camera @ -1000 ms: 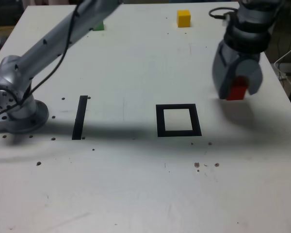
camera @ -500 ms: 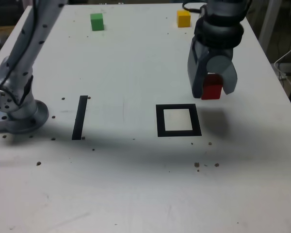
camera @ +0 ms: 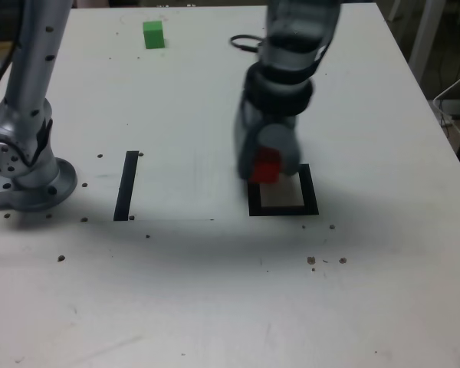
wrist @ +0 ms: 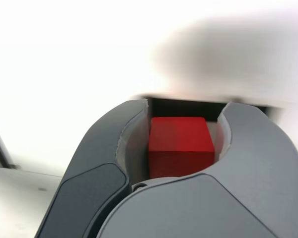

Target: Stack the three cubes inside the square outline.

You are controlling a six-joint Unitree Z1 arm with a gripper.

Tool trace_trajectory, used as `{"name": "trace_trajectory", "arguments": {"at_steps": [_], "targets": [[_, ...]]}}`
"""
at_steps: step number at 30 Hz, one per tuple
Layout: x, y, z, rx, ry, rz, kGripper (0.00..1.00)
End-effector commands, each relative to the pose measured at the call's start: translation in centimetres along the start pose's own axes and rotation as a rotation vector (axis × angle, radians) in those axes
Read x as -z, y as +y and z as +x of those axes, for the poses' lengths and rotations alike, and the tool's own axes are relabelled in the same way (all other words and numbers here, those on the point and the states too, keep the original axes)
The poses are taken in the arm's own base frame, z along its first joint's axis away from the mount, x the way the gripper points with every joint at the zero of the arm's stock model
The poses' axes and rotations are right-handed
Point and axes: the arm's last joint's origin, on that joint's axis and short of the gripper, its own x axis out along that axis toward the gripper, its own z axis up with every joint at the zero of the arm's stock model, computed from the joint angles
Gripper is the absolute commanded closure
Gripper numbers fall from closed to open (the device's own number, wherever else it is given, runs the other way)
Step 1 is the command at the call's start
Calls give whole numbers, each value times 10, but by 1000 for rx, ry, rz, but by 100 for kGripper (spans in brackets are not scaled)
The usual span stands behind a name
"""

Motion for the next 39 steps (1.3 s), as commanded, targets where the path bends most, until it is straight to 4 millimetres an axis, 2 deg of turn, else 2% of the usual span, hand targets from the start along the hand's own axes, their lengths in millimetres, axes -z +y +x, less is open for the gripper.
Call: {"name": "trace_trajectory", "arguments": {"at_steps": [1,7,16,30,37,39], "targets": [[5,0,-6,1,-14,-5,65],[9,-7,-11,7,-31,2,65],[-1,-16,-25,30,-103,8,65],[-16,-20,-5,46,-94,9,65],[-18,-21,-6,49,-100,9,65],[-17,-21,-5,51,-99,9,62]]}}
